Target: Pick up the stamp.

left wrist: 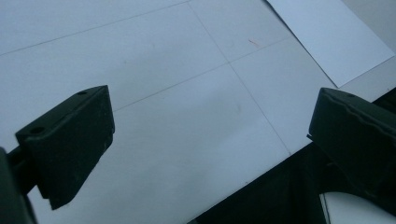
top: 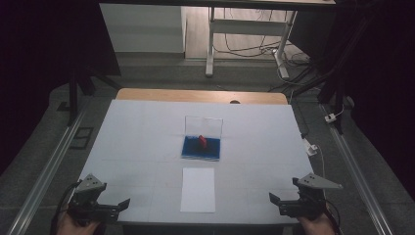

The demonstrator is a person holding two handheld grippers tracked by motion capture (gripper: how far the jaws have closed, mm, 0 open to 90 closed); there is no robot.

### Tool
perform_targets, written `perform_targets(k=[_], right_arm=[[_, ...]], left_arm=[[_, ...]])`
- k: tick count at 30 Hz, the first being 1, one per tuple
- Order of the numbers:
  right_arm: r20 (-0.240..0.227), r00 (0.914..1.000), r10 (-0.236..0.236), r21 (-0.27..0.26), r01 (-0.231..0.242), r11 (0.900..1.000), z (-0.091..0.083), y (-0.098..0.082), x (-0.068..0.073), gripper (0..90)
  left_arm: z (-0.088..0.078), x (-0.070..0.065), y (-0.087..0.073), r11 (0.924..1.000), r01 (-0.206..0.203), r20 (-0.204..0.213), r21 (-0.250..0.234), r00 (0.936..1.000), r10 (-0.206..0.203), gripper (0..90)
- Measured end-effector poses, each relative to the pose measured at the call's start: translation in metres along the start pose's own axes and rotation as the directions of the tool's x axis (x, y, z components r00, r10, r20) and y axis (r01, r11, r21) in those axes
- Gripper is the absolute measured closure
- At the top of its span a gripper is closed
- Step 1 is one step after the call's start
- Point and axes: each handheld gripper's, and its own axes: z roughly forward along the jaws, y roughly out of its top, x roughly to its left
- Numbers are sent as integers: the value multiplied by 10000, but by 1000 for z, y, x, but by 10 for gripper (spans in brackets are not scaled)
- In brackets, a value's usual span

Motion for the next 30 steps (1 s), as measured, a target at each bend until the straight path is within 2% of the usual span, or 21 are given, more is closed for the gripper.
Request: perform_targets(k=[9,14,21,25,30], right_arm=[[-560,9983,164,43,-162,9999,0,0,-3,0],[-655,9975,251,105,-245,9996,1,0,-4,0],[-731,9973,-66,115,74,9999,1,0,-2,0],[-741,9971,-157,149,169,9997,1,0,-1,0],[-738,9971,-167,168,180,9997,1,0,-1,0]], left_arm=[[1,-1,1,9998,-157,180,116,9997,155,17],[2,0,1,9997,-110,178,238,9998,105,20],[3,1,2,9995,-137,229,282,9997,130,20],[3,-1,2,9992,-145,70,377,9999,142,0],[3,-3,5,9991,-223,107,349,9997,220,0]])
